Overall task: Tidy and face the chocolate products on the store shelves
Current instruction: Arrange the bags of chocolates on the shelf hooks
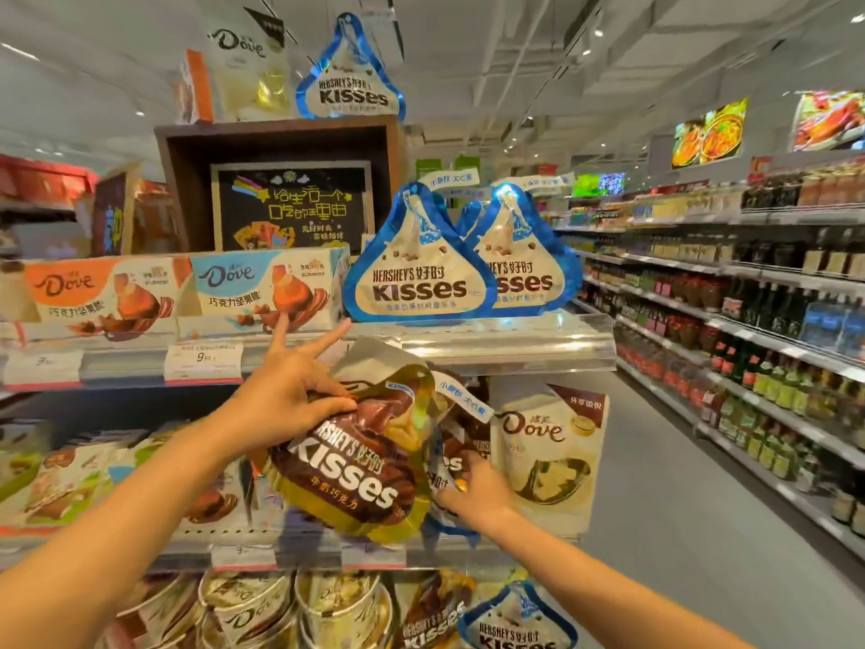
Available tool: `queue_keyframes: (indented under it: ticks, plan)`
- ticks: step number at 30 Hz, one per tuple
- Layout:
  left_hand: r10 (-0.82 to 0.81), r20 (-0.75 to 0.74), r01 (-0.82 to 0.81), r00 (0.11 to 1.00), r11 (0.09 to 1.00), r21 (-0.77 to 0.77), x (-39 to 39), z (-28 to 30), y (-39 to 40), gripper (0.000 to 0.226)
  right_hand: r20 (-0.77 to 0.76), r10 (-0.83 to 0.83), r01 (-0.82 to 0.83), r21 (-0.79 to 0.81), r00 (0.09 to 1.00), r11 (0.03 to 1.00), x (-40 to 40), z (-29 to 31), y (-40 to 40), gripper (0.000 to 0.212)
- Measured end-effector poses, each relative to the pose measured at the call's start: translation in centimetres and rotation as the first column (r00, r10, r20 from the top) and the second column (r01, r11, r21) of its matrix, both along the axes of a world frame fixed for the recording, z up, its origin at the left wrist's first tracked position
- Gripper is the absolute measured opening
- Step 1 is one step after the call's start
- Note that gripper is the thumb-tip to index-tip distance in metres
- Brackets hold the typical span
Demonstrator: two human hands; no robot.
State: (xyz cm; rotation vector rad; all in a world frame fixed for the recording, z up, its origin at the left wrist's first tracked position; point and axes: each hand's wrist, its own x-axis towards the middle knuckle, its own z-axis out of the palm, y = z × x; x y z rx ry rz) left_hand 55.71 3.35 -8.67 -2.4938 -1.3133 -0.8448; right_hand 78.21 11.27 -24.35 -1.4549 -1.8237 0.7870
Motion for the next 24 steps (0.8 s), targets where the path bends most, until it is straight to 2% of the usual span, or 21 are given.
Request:
queue_keyframes:
  ticks: [3, 6, 9, 14, 20, 24]
  plan:
    - [0.06, -0.02, -0.06, 0.998, 0.998, 0.007, -0.4, 1.0, 1.0, 0.005, 0.081, 0.007, -0.01, 0.04, 0.997, 0.999, -0.7, -0.9, 0.6, 0.045]
    - [0.07, -0.026, -0.07, 0.997, 0.997, -0.013, -0.6, 1.4, 1.6, 0.005, 0.051, -0.034, 0.03, 0.071, 0.998, 0.997, -1.0, -1.7, 0.8, 0.038]
    - [0.058, -0.01, -0.059, 0.998, 0.998, -0.017, -0.7, 1.5, 1.7, 0.024, 0.082, -0.102, 0.092, 0.117, 0.991, 0.989, -0.9, -1.8, 0.7, 0.016]
    - [0.074, 0.05, -0.073, 0.996, 0.997, -0.033, -0.6, 1.6, 2.1, 0.036, 0.082, -0.183, 0.169, 0.153, 0.98, 0.974, 0.6, -0.5, -0.1, 0.039]
    - [0.082, 0.085, -0.078, 0.993, 0.996, -0.042, -0.1, 1.6, 2.2, 0.03, 0.171, -0.076, 0.051, 0.146, 0.982, 0.988, 3.6, 3.9, -3.1, 0.029]
    - [0.111, 0.072, -0.107, 0.991, 0.992, -0.063, 0.4, 1.8, 2.0, 0.021, 0.171, -0.092, 0.075, 0.103, 0.981, 0.992, 5.9, 6.9, -5.0, 0.024]
